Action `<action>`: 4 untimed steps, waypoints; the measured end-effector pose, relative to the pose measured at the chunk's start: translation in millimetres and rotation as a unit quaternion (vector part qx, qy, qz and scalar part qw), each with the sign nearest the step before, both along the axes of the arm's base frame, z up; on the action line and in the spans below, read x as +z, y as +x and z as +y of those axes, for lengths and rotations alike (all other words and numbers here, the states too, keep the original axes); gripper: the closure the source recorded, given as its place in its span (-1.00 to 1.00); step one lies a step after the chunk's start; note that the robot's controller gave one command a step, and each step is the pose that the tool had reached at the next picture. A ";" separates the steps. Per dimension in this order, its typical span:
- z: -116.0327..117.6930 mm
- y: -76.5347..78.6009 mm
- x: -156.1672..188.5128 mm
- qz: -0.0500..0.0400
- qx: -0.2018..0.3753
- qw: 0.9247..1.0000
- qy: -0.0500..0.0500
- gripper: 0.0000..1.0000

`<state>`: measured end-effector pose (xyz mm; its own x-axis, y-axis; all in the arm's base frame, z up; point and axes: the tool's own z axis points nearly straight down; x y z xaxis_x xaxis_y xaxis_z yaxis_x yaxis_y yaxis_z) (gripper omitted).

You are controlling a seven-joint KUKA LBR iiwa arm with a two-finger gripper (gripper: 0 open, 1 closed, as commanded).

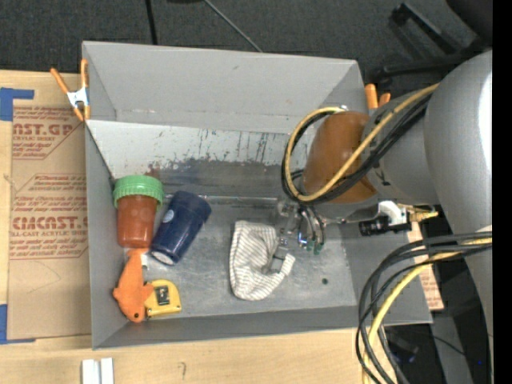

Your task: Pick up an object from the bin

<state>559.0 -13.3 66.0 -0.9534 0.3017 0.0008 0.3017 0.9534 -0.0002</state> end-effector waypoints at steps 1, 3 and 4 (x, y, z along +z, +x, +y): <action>18.8 -11.2 3.8 -0.001 -0.028 1.000 0.001 -1.00; 19.7 -10.9 3.7 -0.002 -0.027 1.000 0.001 1.00; 19.6 -10.9 3.7 -0.002 -0.027 1.000 0.001 1.00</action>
Offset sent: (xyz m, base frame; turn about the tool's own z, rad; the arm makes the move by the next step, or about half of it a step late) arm 0.0000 0.0000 0.0000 0.0000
